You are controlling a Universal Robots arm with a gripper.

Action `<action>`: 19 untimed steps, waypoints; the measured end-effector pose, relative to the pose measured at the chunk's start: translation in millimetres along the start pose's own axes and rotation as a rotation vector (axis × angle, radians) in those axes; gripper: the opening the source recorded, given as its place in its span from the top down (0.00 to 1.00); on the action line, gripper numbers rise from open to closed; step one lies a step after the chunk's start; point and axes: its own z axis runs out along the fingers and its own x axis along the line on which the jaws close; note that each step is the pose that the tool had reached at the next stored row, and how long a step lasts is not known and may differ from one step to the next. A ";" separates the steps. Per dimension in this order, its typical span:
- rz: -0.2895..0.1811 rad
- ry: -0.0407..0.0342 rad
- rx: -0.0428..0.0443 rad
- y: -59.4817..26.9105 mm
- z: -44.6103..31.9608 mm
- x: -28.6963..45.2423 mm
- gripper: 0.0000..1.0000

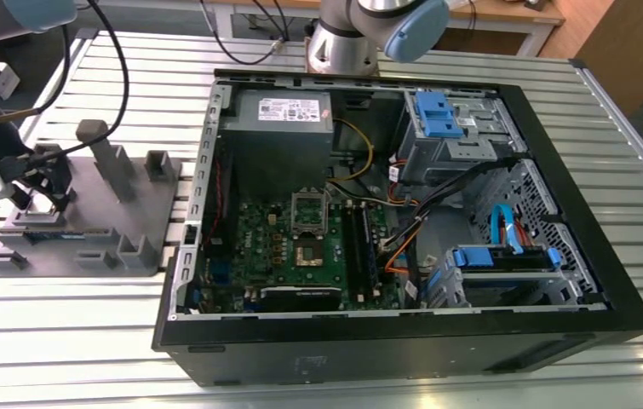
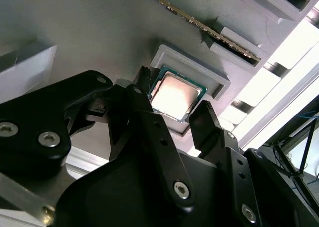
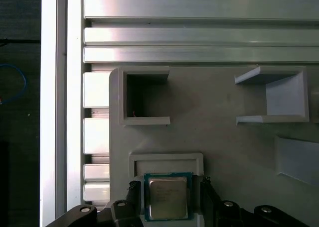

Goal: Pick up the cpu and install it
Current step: 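Pick up the cpu and move it towards the insertion slot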

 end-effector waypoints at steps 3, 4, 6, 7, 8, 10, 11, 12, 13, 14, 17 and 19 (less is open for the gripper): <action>0.000 -0.0001 -0.0002 0.0 -0.1 0.0 0.42; 0.000 0.0000 -0.0003 0.1 -0.8 0.0 0.42; 0.000 -0.0002 -0.0004 0.1 -1.0 -0.1 0.42; 0.000 -0.0002 -0.0004 0.1 -1.1 -0.1 0.42; 0.000 -0.0001 -0.0004 0.1 -1.1 0.0 0.42; 0.000 0.0002 -0.0003 0.1 -1.2 0.0 0.42; 0.000 0.0023 -0.0003 0.1 -1.2 0.0 0.42; 0.000 0.0025 -0.0002 0.1 -1.2 0.0 0.42; 0.000 0.0026 -0.0001 0.1 -1.3 0.0 0.42; 0.000 0.0026 -0.0002 0.1 -1.3 0.0 0.42; 0.000 0.0028 -0.0002 0.1 -1.2 0.0 0.42; 0.000 0.0028 -0.0002 0.1 -0.8 -0.1 0.42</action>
